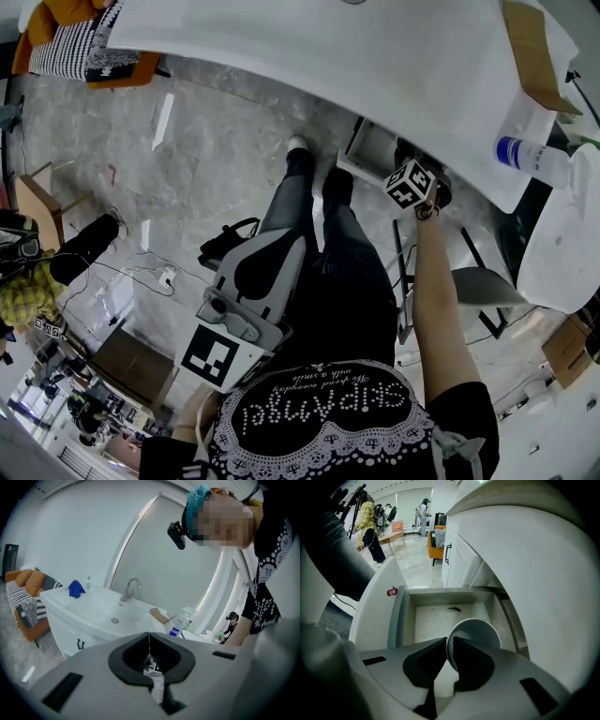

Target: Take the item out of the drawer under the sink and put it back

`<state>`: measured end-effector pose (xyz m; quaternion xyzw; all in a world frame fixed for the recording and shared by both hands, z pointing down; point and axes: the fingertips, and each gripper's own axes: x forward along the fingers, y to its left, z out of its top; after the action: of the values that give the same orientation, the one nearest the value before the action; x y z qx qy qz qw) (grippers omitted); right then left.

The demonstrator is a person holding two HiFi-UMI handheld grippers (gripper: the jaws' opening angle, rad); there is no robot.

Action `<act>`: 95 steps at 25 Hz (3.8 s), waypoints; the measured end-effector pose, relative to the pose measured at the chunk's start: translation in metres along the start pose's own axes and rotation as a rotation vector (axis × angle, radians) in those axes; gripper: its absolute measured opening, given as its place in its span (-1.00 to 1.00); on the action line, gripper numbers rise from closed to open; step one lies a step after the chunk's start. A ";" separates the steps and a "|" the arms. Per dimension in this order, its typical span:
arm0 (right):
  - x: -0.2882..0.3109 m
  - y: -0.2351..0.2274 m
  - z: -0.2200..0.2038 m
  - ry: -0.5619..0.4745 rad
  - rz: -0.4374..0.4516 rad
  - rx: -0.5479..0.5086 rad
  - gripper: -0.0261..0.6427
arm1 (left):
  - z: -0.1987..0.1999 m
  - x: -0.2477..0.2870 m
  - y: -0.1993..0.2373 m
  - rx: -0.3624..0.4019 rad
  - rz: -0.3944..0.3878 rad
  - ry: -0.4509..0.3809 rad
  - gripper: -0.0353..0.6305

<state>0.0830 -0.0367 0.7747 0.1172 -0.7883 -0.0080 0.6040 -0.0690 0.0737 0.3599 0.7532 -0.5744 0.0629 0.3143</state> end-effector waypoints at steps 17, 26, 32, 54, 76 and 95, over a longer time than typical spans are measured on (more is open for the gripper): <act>-0.013 0.002 0.007 -0.026 -0.012 0.071 -0.70 | 0.007 0.003 0.005 -0.003 -0.017 -0.010 -0.88; -0.039 -0.001 0.023 -0.117 -0.056 0.148 -0.70 | 0.011 0.004 0.005 0.002 -0.030 -0.024 -0.88; -0.067 -0.005 0.037 -0.245 -0.089 0.255 -0.83 | 0.016 0.004 0.003 0.003 -0.040 -0.036 -0.88; -0.180 -0.031 0.055 -0.587 -0.169 0.632 -0.87 | 0.058 0.019 -0.009 0.030 -0.103 -0.178 -0.88; -0.321 -0.062 0.064 -0.869 -0.361 0.744 -0.87 | 0.088 0.051 -0.066 0.098 -0.303 -0.210 -0.88; -0.436 -0.041 0.054 -0.987 -0.578 0.808 -0.87 | 0.101 0.045 -0.085 0.228 -0.449 -0.236 -0.88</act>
<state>0.1450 0.0011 0.3393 0.5201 -0.8490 0.0730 0.0581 -0.0038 -0.0063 0.2655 0.8943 -0.4148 -0.0324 0.1645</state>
